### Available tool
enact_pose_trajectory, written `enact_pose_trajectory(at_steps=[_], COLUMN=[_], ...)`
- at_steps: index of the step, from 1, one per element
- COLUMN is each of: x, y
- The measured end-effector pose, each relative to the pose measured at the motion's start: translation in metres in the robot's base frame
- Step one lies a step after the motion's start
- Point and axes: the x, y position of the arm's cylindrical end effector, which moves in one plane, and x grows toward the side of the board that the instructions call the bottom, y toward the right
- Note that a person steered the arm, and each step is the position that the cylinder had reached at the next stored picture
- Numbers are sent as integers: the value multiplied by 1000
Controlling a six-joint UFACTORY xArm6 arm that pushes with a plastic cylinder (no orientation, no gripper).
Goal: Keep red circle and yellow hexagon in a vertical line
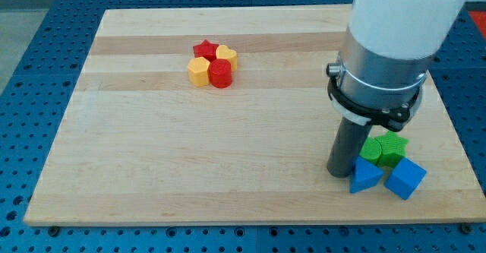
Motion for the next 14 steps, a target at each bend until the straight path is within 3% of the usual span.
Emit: enact_pose_trajectory(at_steps=[3, 5, 10, 12, 14], x=[4, -53, -54, -10, -48], y=[-7, -52, -90, -145, -210])
